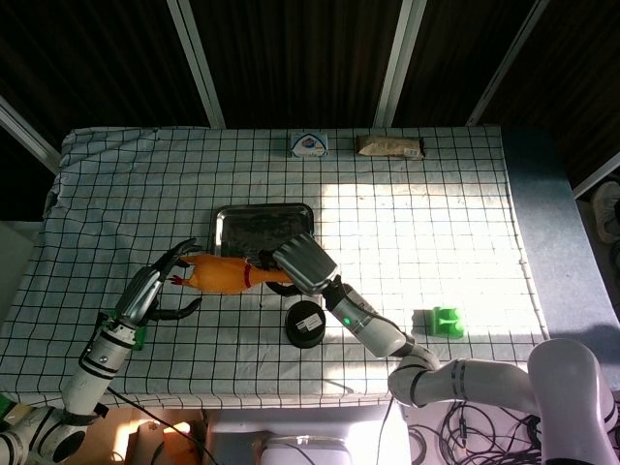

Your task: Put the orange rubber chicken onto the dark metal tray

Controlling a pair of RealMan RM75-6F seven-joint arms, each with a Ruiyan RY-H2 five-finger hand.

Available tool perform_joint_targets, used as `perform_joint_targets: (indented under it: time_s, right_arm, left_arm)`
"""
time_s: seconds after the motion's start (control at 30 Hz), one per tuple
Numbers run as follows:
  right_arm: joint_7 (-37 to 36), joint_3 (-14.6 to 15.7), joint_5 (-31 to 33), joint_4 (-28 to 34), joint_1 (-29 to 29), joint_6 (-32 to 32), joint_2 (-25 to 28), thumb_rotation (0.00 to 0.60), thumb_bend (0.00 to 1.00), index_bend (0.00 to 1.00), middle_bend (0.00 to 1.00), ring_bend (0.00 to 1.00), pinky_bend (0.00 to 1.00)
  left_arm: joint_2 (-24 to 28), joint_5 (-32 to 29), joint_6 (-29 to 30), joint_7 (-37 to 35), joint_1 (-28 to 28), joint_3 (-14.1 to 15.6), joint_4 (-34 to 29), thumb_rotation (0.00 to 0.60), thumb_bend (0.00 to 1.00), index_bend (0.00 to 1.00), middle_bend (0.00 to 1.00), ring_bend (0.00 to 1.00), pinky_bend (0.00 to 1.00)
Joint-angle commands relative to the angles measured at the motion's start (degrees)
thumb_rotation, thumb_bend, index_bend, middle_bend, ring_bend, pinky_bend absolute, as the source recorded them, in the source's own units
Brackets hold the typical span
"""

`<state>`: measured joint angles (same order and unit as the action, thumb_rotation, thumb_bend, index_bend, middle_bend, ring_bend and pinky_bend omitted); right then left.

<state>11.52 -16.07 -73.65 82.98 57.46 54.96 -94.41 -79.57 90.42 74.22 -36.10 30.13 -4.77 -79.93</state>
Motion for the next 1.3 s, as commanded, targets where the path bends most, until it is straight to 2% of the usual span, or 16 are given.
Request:
perform_joint_targets:
  time_s: [0.03,0.27,0.43,0.63,0.83,0.93,1.0,1.03,1.1,1.23,1.27,1.3]
  right_arm:
    - [-0.14,-0.04,0.01,-0.03,-0.05,0.03,0.07,0.6,0.48,0.94,0.8,0.75,0.77]
    - [-0.74,0.29,0.02,-1.79,-0.8,0.36,0.72,0.6,0.48,0.94,0.8,0.75,0.77]
    - [-0.51,0.03,0.77,-9.12,-1.48,2.57,-2.33,0.6,0.48,0.94,0.81,0.75,0.77]
    - [-6.7,-1.74,1.49,-26.22,-0.33,4.44,-12.44,0.6,0.48,0.94,0.81,0.75,0.77]
    - [-13.85,-1.65,-0.11,-46.3,2.94,4.01,-23.94,0.6,0.48,0.94,0.81,0.75,0.75]
    - [-16.0,-1.57,-0.34,-55.67,4.78,2.28,-29.14,0.6,0.48,0.91,0.81,0.73,0.72]
    - [-18.63,-1.5,-0.45,-59.82,5.81,0.13,-31.24,0.6,0.48,0.82,0.78,0.66,0.65]
    - [-19.87,-1.22,-0.66,-61.04,6.14,-1.15,-31.72,0.6,0.47,0.75,0.73,0.6,0.61]
    - [-23.12,-0.77,-0.99,-62.56,6.86,-4.47,-32.19,0.6,0.43,0.55,0.57,0.42,0.46]
    - [-27.64,-0.41,-1.59,-64.12,7.66,-6.97,-32.59,0.6,0.35,0.26,0.33,0.18,0.23]
    - [-28.08,-0.36,-1.64,-64.35,7.75,-7.52,-32.58,0.6,0.32,0.14,0.23,0.09,0.15]
    - [-28.15,-0.52,-1.39,-64.6,7.86,-8.53,-32.58,0.6,0.31,0.08,0.17,0.06,0.11]
  left_arm:
    - [0.17,0.02,0.06,-0.11,-0.04,0.01,-0.03,0.6,0.27,0.0,0.0,0.0,0.09]
    - [2.96,-1.15,3.95,3.55,-2.37,-1.11,-0.54,0.6,0.25,0.0,0.0,0.0,0.0]
    - [5.69,-3.08,9.73,9.64,-6.66,-1.92,1.05,0.6,0.25,0.0,0.0,0.0,0.0]
    - [7.97,-5.95,13.4,7.77,-11.36,-2.33,3.2,0.6,0.26,0.0,0.0,0.0,0.0]
    - [8.12,-6.55,12.65,4.47,-12.72,-2.13,5.6,0.6,0.26,0.0,0.0,0.0,0.0]
    - [7.87,-7.18,11.47,3.59,-12.84,-2.26,6.78,0.6,0.26,0.0,0.0,0.0,0.0]
    - [7.79,-7.54,10.84,3.19,-12.81,-2.53,7.24,0.6,0.26,0.0,0.0,0.0,0.0]
    - [7.75,-7.62,10.66,3.06,-12.78,-2.66,7.4,0.6,0.26,0.0,0.0,0.0,0.0]
    - [7.57,-7.71,10.33,2.84,-12.67,-2.96,7.63,0.6,0.26,0.0,0.0,0.0,0.0]
    - [7.21,-7.61,9.8,3.34,-12.45,-3.23,7.73,0.6,0.26,0.0,0.0,0.0,0.0]
    - [7.13,-7.58,9.74,3.57,-12.44,-3.28,7.69,0.6,0.26,0.0,0.0,0.0,0.0]
    - [7.07,-7.56,9.65,3.77,-12.42,-3.35,7.58,0.6,0.26,0.0,0.0,0.0,0.0]
